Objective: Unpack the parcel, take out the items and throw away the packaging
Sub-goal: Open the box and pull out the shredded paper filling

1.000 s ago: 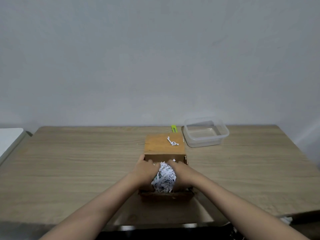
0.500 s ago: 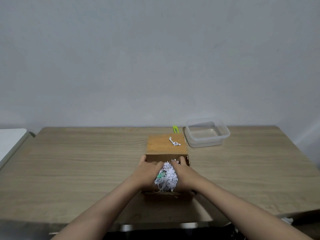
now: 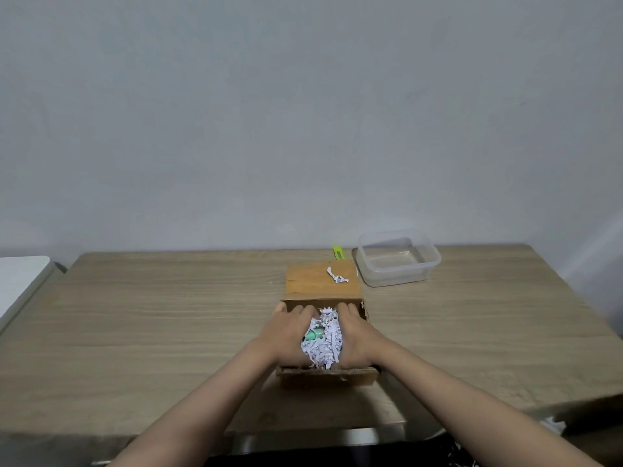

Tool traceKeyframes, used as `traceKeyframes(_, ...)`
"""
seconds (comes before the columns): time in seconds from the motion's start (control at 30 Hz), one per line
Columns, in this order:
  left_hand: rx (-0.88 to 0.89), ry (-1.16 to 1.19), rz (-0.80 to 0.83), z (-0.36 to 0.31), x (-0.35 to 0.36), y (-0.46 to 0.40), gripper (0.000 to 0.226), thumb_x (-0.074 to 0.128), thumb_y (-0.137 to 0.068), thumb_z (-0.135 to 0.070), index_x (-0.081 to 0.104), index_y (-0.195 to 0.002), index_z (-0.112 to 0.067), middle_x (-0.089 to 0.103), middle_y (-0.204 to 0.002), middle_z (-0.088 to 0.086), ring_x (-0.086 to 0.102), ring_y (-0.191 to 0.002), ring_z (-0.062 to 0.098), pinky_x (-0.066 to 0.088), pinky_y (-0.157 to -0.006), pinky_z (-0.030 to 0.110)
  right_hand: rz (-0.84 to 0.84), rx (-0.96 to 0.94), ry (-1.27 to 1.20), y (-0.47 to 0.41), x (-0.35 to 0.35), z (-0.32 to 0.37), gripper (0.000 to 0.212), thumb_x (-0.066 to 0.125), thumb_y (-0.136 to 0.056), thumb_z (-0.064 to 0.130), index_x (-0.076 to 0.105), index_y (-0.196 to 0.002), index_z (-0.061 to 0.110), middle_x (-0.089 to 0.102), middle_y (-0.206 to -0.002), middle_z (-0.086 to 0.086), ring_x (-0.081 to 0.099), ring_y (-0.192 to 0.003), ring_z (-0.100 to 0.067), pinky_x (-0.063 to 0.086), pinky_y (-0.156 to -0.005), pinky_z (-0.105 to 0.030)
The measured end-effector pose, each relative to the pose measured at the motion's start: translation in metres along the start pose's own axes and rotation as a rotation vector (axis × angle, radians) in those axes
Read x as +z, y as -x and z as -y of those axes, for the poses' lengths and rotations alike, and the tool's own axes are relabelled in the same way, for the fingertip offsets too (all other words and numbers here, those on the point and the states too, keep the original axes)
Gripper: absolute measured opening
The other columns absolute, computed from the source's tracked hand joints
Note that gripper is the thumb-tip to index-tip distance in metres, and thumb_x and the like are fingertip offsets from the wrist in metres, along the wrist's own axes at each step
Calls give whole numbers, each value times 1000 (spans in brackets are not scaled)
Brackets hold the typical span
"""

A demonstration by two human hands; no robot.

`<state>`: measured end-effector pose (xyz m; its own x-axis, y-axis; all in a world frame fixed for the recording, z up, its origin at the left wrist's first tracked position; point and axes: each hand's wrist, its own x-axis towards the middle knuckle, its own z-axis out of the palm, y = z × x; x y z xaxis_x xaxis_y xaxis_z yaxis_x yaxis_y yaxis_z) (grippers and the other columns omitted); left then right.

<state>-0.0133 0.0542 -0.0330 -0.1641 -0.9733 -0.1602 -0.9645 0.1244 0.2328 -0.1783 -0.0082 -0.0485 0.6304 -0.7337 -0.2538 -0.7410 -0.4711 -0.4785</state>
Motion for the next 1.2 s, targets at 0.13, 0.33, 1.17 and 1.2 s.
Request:
traceKeyframes(0.13,-17,191,-70,2,-2,1,77,70,-63,-27,35,-132,-19,46,-124,1,51,-102,18,27,-88,28,-83,-16,-178,6,-7,-1,104,82,-39,35,29,-126,15,32,-119,-2,39,-113,-17,42,-95,-28)
traceKeyframes(0.33,-9,337,-105,-3,-24,-2,80,71,-64,-18,32,-134,-21,38,-125,2,53,-96,22,44,-74,33,-123,-29,-204,13,-38,5,104,85,-50,20,25,-134,8,28,-122,-2,37,-117,-18,36,-94,-23)
traceKeyframes(1.17,-58,381,-82,-119,-39,-67,78,68,-68,-12,28,-133,-24,35,-127,3,55,-95,21,50,-71,35,-93,22,-159,58,-118,-88,100,83,-52,22,23,-131,11,29,-123,-3,38,-115,-22,45,-95,-33)
traceKeyframes(1.2,-61,383,-103,-120,-43,-69,77,68,-68,-11,29,-133,-24,36,-128,3,52,-94,19,46,-70,31,-89,13,-148,56,-123,-87,101,83,-51,23,22,-132,13,30,-123,-3,40,-114,-22,48,-91,-34)
